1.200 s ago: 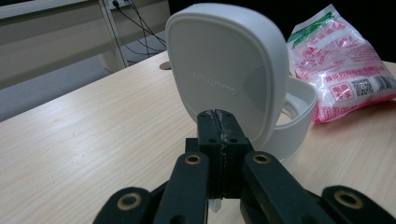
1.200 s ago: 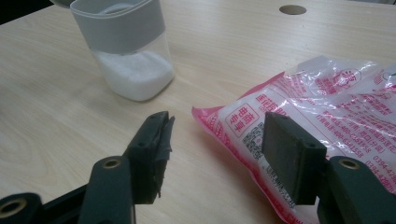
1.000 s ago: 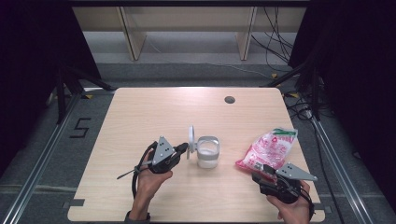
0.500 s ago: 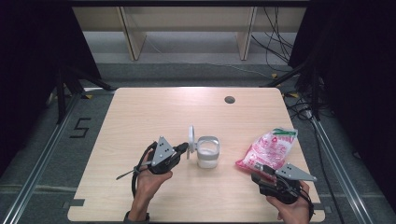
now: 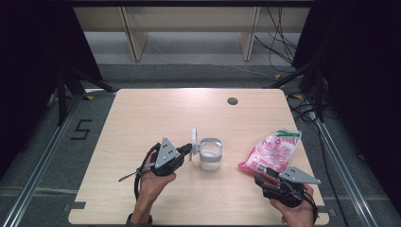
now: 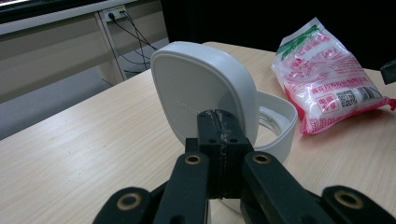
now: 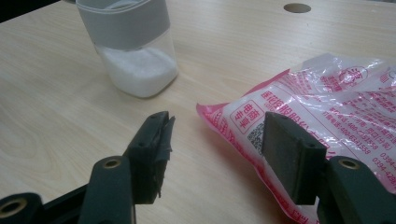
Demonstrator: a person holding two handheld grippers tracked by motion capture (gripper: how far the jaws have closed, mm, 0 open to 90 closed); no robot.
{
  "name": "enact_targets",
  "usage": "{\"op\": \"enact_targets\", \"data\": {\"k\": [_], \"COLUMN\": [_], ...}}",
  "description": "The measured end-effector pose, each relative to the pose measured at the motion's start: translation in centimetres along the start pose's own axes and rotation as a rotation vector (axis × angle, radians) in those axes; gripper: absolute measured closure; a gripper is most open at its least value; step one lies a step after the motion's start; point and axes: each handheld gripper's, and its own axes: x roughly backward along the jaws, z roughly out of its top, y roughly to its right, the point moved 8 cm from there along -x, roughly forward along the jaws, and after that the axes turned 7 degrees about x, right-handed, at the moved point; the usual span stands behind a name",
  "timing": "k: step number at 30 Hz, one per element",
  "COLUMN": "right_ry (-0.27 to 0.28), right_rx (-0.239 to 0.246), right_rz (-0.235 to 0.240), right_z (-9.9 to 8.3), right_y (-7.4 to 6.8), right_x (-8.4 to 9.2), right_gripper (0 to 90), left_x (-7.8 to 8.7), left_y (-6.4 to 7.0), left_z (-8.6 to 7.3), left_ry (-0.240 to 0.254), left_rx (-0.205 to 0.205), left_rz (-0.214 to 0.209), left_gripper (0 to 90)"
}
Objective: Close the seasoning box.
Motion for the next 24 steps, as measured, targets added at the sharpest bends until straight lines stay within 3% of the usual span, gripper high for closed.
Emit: {"op": "enact_targets", "data": {"k": [12, 15, 16, 18, 24], "right_ry": [0.005, 0.009, -0.003, 0.005, -0.001], "right_rx": [-0.018, 0.003, -0.041, -0.010, -0.011], "right_rz": [0.016, 0.003, 0.015, 0.016, 0.022], "right_z": [0.04, 0.08, -0.02, 0.01, -0.03], "right_y": [-0.34, -0.11, -0.55, -0.28, -0.42], "right_x": [-0.05, -0.01, 0.03, -0.08, -0.12], "right_gripper": [43.0, 43.0, 43.0, 43.0, 43.0], "left_x": [-0.29, -0.27, -0.25, -0.19, -0.27], "left_y": [0.48, 0.47, 0.46, 0.49, 0.71], "left_z": [0.38, 0.45, 0.45, 0.41, 0.42], "left_ry": [0.001, 0.007, 0.006, 0.001, 0.001], "left_rx": [-0.013, -0.008, -0.010, -0.018, -0.014], "left_rz": [-0.011, -0.009, -0.008, -0.009, -0.014], "left_gripper": [89.2, 89.2, 89.2, 89.2, 89.2]}}
